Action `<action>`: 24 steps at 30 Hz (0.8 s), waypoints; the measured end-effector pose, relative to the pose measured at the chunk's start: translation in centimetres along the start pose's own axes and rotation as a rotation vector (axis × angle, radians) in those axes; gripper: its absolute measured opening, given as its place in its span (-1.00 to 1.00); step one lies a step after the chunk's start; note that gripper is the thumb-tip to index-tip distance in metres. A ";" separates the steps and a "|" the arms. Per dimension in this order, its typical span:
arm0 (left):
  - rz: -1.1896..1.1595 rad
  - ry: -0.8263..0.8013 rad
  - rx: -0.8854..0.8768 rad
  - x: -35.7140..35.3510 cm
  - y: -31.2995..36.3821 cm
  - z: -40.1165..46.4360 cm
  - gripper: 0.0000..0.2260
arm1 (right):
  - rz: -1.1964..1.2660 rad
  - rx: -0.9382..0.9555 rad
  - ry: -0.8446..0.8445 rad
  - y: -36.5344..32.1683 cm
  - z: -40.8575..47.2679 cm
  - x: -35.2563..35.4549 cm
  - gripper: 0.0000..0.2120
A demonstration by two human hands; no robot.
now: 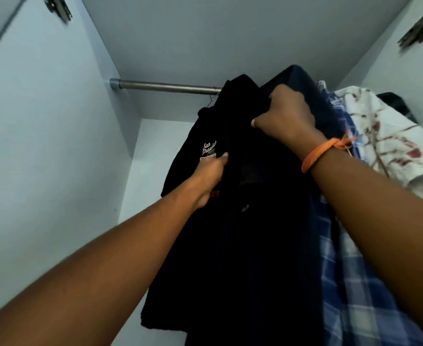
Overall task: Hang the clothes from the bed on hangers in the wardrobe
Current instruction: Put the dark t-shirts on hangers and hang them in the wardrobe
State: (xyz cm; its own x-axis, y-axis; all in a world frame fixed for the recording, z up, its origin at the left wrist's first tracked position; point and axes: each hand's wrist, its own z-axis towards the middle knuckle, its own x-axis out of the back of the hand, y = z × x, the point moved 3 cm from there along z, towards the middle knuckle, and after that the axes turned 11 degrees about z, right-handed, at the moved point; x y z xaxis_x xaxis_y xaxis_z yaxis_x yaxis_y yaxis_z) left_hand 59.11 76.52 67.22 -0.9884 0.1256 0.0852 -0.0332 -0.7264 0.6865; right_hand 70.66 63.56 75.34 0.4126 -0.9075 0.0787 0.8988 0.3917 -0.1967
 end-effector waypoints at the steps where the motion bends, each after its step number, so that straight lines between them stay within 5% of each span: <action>1: -0.025 0.006 0.021 -0.6 0.1 -1.7 -0.77 | 0.043 -0.009 -0.017 0.1 -1.2 0.7 -0.61; 12: 0.019 -0.117 0.362 -2.6 -0.1 -18.0 -0.65 | 0.456 -0.219 -0.123 1.1 -13.8 4.2 -0.77; 24: 0.229 0.188 0.294 5.1 5.4 -36.5 -0.80 | 0.575 -0.578 -0.171 -6.0 -30.2 9.3 -0.91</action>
State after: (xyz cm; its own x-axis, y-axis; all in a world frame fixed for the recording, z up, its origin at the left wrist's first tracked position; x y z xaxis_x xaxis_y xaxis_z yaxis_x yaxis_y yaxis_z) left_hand 48.46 48.55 45.05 -0.9760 -0.1627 0.1451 0.2079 -0.4940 0.8442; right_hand 64.67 48.17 47.74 0.8428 -0.5359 -0.0489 0.3429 0.6049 -0.7187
